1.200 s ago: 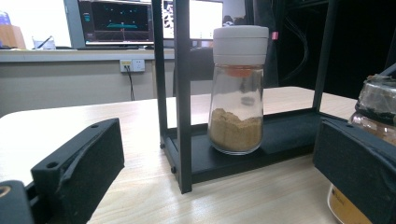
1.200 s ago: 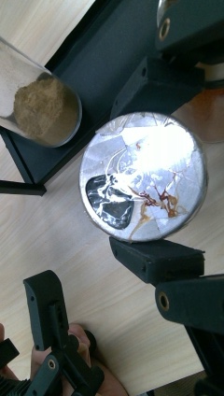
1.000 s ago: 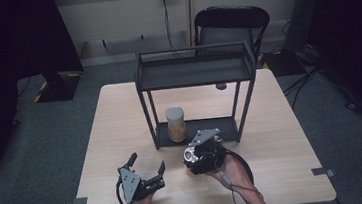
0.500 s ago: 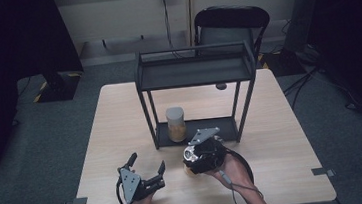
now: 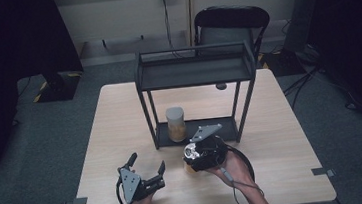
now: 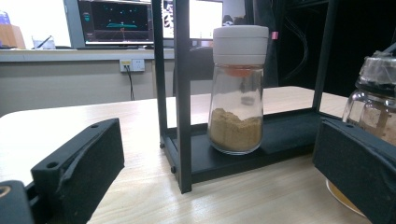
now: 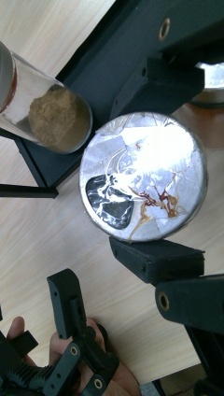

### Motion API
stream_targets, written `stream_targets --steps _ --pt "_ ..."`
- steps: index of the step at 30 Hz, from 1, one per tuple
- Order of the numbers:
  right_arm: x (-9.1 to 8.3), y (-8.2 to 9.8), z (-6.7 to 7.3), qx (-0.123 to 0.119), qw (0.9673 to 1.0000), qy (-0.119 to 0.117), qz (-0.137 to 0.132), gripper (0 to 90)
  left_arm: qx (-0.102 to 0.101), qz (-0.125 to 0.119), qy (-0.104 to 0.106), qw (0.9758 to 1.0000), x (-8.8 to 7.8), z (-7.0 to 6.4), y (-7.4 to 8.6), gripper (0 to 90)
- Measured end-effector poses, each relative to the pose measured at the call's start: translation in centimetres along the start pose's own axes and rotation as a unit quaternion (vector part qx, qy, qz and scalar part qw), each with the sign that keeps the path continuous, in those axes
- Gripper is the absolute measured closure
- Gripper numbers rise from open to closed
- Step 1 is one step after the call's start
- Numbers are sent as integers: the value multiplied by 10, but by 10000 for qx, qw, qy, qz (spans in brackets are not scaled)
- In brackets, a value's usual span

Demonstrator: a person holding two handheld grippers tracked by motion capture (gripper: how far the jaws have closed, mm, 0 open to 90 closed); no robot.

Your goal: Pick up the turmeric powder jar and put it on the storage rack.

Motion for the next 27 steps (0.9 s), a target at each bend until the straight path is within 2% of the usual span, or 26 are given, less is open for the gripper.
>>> stream_targets --steps 17,27 --pt "4 -11 -1 27 10000 27 0 345 -3 -8 4 10000 0 0 0 15" --pt "2 -19 -7 87 9999 83 -9 345 -1 -13 11 10000 0 0 0 15"
Point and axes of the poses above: each handheld gripper's, and its own axes: x roughly forward along the jaws, y roughly out of its underside, z roughly to its left, the point moved 2 cm from there along x, roughly forward along the jaws, and after that the axes turned 9 degrees about y, right-handed, at the moved point
